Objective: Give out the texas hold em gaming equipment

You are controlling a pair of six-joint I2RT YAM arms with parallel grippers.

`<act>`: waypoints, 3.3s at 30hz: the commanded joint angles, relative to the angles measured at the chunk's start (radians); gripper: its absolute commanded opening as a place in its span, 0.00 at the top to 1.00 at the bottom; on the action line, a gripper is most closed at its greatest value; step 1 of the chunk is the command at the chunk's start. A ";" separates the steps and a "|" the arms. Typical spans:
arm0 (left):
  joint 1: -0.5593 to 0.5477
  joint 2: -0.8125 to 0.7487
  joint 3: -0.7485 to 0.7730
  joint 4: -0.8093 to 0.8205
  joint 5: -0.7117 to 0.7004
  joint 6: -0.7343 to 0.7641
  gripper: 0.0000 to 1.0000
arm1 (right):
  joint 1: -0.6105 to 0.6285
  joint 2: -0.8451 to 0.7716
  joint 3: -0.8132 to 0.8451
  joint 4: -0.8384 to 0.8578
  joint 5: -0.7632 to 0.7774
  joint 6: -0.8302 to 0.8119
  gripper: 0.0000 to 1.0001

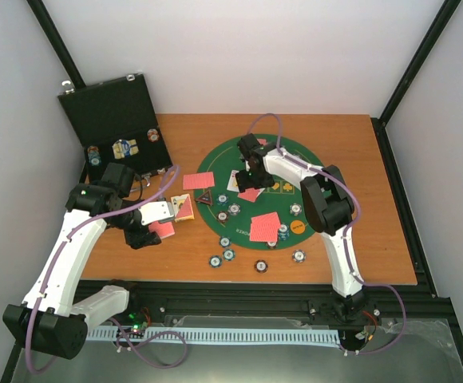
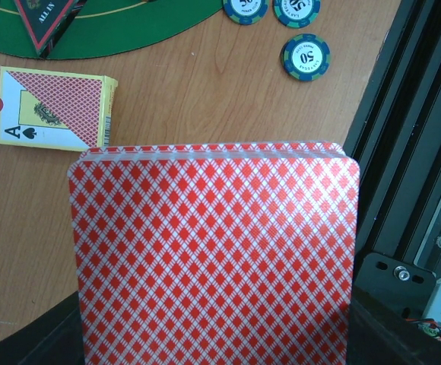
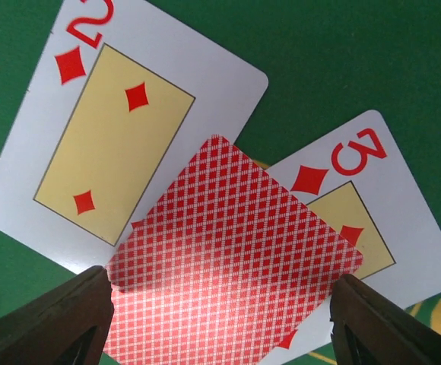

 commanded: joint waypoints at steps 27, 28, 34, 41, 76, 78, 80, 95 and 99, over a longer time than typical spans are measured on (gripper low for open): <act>-0.003 -0.015 0.011 -0.004 0.022 0.021 0.73 | 0.078 0.035 0.058 -0.047 0.154 0.391 0.19; -0.003 -0.013 0.011 -0.004 0.023 0.021 0.74 | 0.078 0.036 0.055 -0.046 0.160 0.406 0.20; -0.004 -0.017 0.004 -0.001 0.024 0.023 0.73 | 0.078 0.034 0.005 -0.026 0.166 0.453 0.22; -0.004 -0.018 0.007 -0.001 0.024 0.023 0.73 | 0.079 0.003 -0.052 0.012 0.146 0.456 0.29; -0.004 -0.024 0.013 -0.012 0.023 0.020 0.73 | 0.060 -0.136 -0.157 0.096 0.154 0.666 0.21; -0.004 -0.025 0.015 -0.013 0.023 0.021 0.73 | 0.060 -0.116 -0.150 0.094 0.151 0.715 0.20; -0.004 -0.028 0.013 -0.012 0.020 0.025 0.73 | 0.060 -0.103 -0.153 0.094 0.148 0.753 0.20; -0.004 -0.031 0.003 -0.005 0.019 0.034 0.74 | 0.090 -0.018 -0.074 0.049 0.161 0.836 0.21; -0.004 -0.030 0.004 -0.004 0.018 0.033 0.74 | 0.092 -0.003 -0.095 -0.001 0.167 0.856 0.23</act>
